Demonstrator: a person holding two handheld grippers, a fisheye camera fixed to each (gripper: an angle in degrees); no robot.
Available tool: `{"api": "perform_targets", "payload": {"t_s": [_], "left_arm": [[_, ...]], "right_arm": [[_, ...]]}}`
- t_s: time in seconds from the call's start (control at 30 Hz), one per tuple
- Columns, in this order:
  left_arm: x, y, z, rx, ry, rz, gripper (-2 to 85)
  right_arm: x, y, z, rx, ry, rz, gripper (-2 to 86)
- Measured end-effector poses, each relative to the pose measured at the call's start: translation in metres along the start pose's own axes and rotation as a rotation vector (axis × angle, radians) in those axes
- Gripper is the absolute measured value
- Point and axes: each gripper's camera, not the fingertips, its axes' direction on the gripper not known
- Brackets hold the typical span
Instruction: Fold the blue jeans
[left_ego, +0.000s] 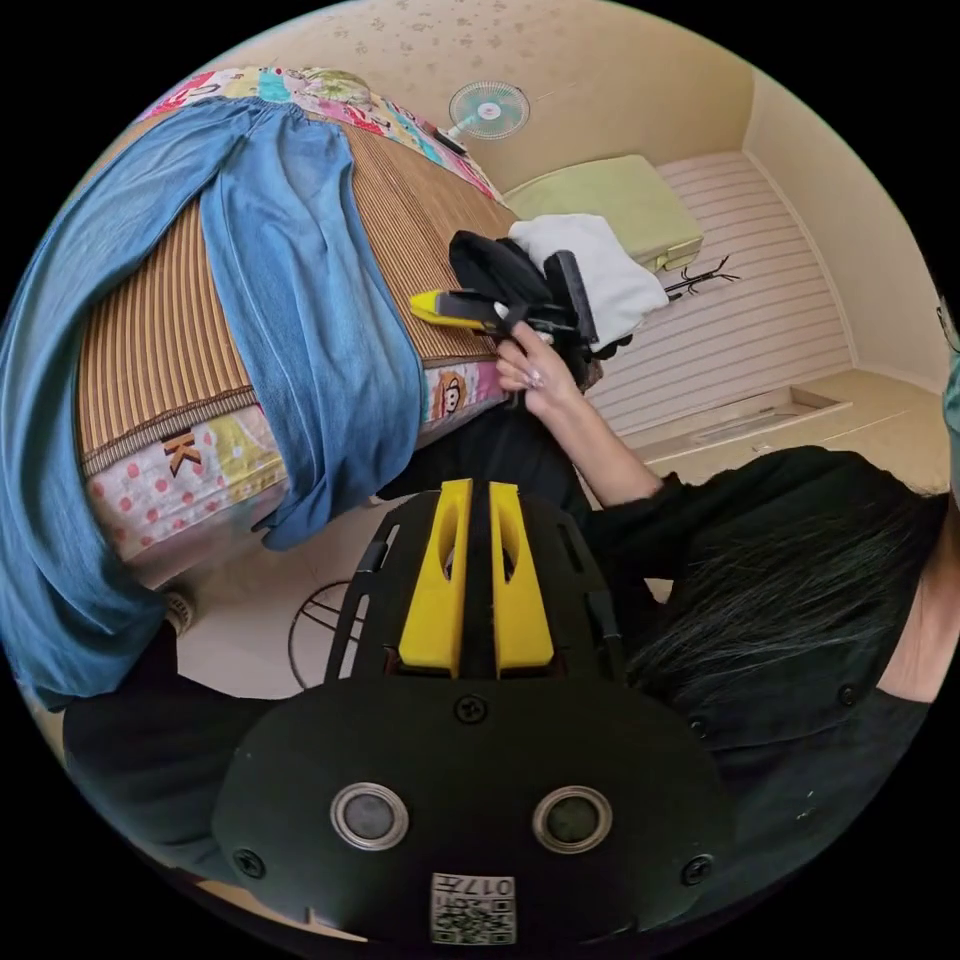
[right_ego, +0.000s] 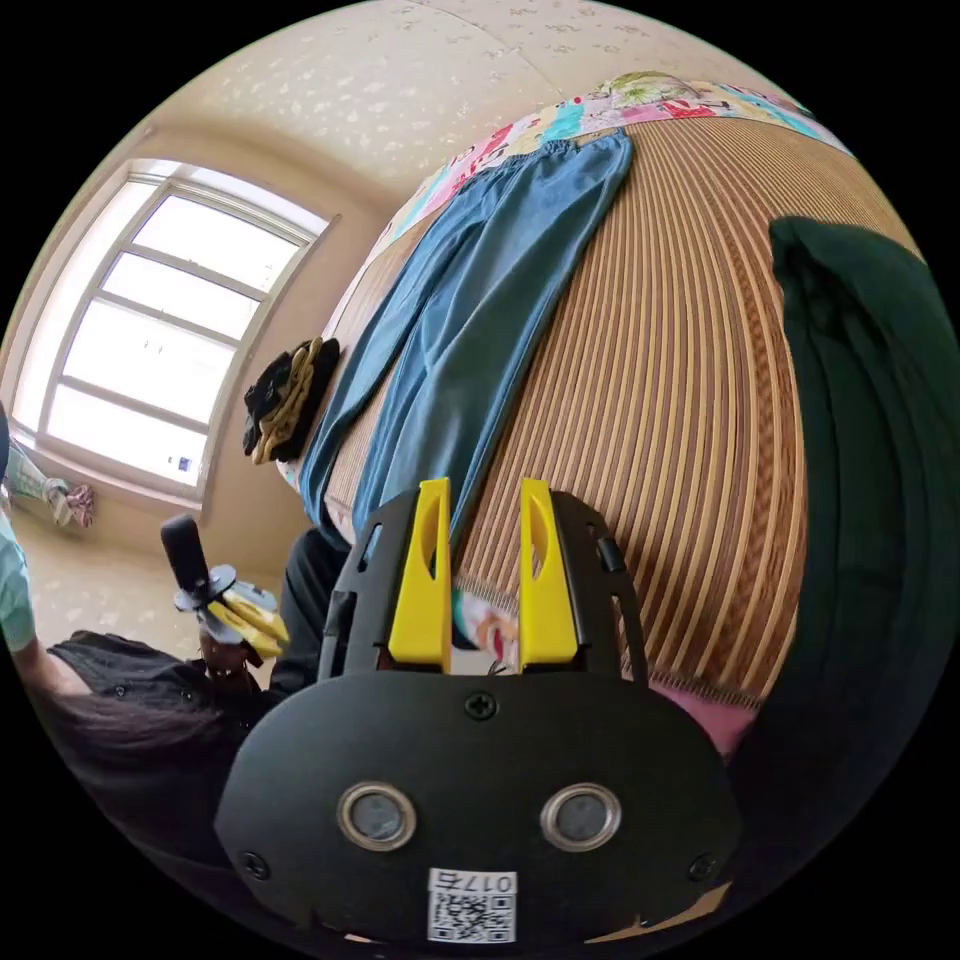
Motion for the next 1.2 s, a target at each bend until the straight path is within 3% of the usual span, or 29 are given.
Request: {"api": "perform_targets", "payload": {"t_s": [0.1, 0.23, 0.37, 0.47, 0.53, 0.67, 0.73, 0.9, 1.03, 1.2], "left_arm": [[0.001, -0.003, 0.007, 0.009, -0.03, 0.0, 4.1], [0.007, -0.002, 0.016, 0.039, 0.005, -0.014, 4.0], [0.021, 0.008, 0.015, 0.06, -0.034, -0.018, 3.9], [0.033, 0.022, 0.008, 0.08, -0.075, -0.017, 4.5], [0.037, 0.031, 0.008, 0.097, -0.074, -0.016, 6.5], [0.04, 0.028, 0.027, 0.06, -0.029, -0.022, 8.9], [0.051, 0.018, 0.037, 0.051, -0.032, 0.009, 10.9], [0.064, -0.016, 0.059, 0.087, -0.188, 0.087, 13.1], [0.057, -0.042, 0.054, 0.145, -0.124, 0.091, 2.8], [0.028, -0.03, 0.008, 0.258, 0.088, -0.024, 0.1]], "right_arm": [[-0.009, 0.058, -0.006, 0.013, -0.007, 0.001, 7.2], [0.0, 0.069, -0.001, 0.013, -0.089, -0.018, 6.3], [0.015, 0.065, 0.01, -0.163, -0.075, 0.022, 3.2], [0.015, 0.08, -0.05, -0.093, -0.304, -0.009, 2.1], [0.031, 0.099, -0.103, 0.072, -0.452, -0.018, 1.7], [0.082, 0.111, -0.12, -0.019, -0.32, 0.203, 1.3], [0.073, 0.115, -0.137, 0.015, -0.455, 0.111, 1.2], [0.054, 0.099, -0.141, -0.05, -0.556, 0.038, 1.6], [0.057, 0.089, -0.142, -0.07, -0.644, -0.015, 3.0], [0.088, 0.117, -0.185, 0.081, -0.649, -0.141, 7.5]]}}
